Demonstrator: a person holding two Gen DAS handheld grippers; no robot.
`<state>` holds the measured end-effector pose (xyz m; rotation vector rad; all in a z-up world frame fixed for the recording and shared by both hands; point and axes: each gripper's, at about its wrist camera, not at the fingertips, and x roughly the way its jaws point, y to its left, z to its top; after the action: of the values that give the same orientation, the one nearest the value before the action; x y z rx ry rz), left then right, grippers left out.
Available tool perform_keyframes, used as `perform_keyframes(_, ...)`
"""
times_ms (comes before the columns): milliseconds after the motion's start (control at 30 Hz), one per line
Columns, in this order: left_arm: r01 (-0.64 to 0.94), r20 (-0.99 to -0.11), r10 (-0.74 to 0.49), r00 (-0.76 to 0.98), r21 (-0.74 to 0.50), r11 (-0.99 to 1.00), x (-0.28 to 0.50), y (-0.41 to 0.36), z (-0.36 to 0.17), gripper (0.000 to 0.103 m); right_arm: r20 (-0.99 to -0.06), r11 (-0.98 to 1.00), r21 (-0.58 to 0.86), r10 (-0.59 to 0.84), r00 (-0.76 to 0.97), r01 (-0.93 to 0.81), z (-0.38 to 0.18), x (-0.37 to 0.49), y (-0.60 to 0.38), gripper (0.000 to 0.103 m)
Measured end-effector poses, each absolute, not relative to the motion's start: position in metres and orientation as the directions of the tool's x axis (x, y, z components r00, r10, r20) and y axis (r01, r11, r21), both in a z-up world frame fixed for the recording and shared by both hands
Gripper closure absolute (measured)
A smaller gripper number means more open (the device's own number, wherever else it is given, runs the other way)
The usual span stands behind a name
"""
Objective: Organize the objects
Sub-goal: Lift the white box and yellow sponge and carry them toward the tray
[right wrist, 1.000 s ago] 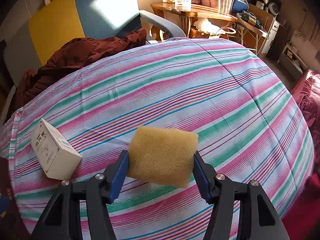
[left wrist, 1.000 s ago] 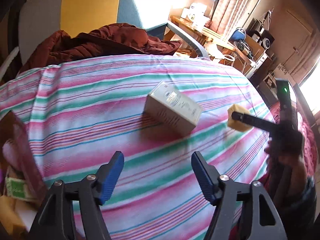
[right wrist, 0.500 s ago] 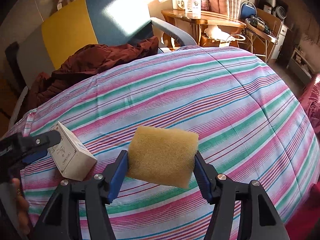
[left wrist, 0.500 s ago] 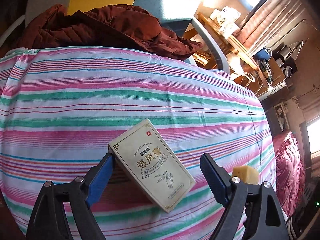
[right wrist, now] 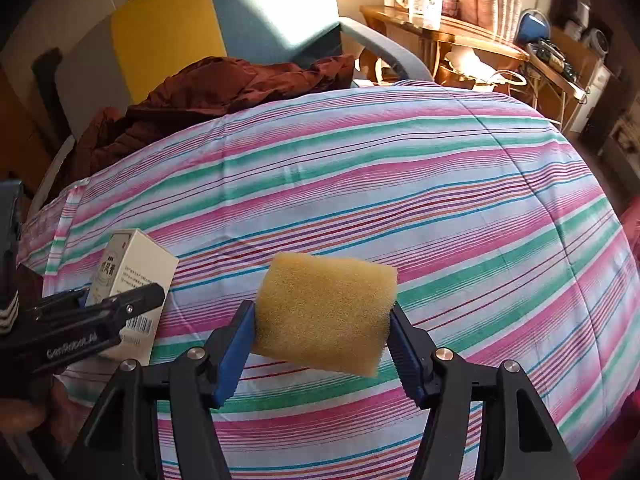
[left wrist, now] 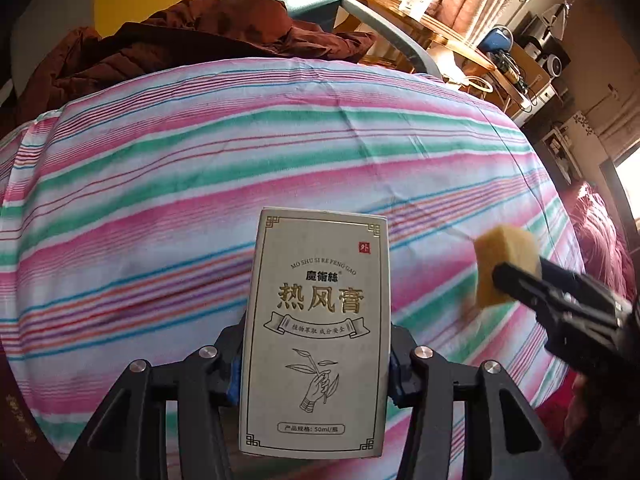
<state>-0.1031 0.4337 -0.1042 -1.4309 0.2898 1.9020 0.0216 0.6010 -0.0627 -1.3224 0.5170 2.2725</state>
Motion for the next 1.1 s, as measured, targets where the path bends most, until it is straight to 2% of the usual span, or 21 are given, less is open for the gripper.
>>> perform_keyframes(433, -0.737, -0.893, 0.369, -0.257, -0.066, -0.673, -0.013, 0.346, -0.106, 0.051, -0.901, -0.943, 0.144, 0.000, -0.433, -0.299, -0.079, -0.001, 0.548, 0.039)
perform_keyframes(1100, -0.753, -0.861, 0.391, -0.327, -0.014, -0.658, 0.000, 0.341, -0.108, 0.051, -0.910, -0.958, 0.065, 0.058, -0.409, -0.281, -0.084, -0.004, 0.536, 0.040)
